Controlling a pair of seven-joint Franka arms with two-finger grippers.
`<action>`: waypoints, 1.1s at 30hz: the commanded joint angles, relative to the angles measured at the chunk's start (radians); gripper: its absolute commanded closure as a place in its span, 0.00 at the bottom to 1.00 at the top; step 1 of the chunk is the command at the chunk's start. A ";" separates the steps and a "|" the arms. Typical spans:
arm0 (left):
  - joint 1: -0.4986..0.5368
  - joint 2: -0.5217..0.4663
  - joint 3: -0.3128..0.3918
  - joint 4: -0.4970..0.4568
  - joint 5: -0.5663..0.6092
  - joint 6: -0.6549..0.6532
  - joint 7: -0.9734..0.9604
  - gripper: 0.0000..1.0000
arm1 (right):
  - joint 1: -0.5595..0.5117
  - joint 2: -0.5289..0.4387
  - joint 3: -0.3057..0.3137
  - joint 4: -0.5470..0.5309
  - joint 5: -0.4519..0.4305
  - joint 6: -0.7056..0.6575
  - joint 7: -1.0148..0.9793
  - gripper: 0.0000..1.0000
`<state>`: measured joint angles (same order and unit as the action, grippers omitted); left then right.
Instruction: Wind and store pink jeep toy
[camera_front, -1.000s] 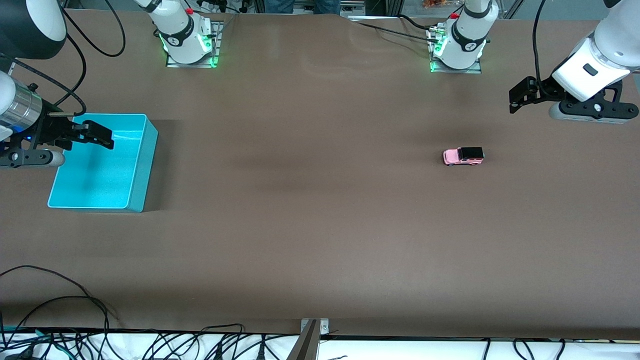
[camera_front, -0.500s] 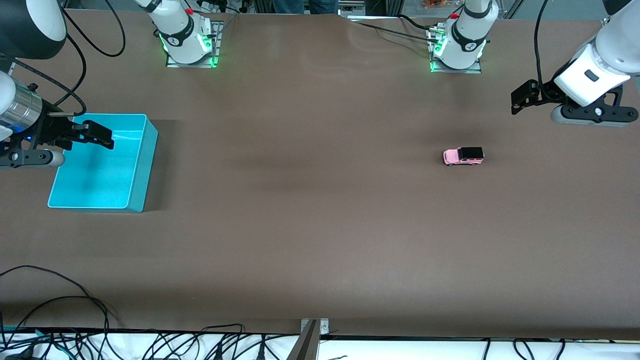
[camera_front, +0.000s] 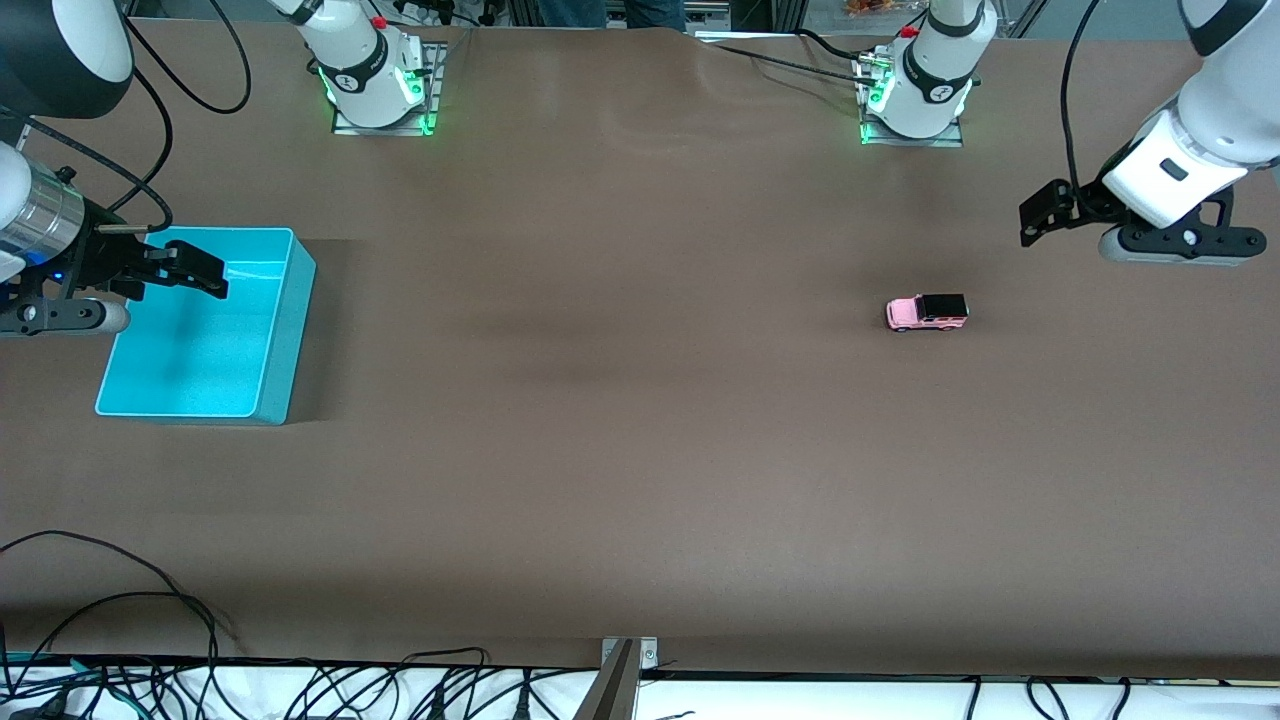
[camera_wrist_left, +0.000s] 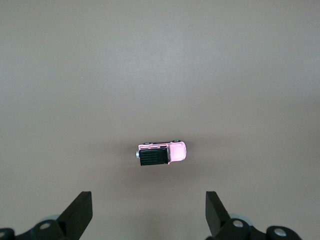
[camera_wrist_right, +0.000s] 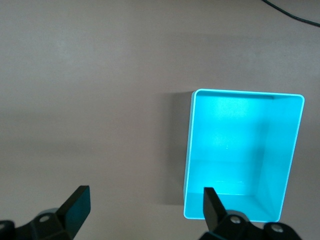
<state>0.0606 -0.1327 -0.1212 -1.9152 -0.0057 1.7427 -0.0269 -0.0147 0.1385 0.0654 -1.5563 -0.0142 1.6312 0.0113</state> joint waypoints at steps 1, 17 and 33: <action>0.016 -0.054 -0.005 -0.084 0.013 0.050 0.016 0.00 | -0.008 0.000 0.007 0.009 0.014 -0.005 0.004 0.00; 0.028 -0.053 -0.009 -0.188 0.001 0.047 0.021 0.00 | -0.008 0.000 0.007 0.009 0.014 -0.005 0.004 0.00; 0.036 -0.047 -0.012 -0.205 -0.002 0.057 0.024 0.00 | -0.008 0.000 0.007 0.009 0.014 -0.005 0.004 0.00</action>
<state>0.0809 -0.1569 -0.1252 -2.0852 -0.0054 1.7771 -0.0262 -0.0147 0.1385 0.0655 -1.5563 -0.0142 1.6312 0.0113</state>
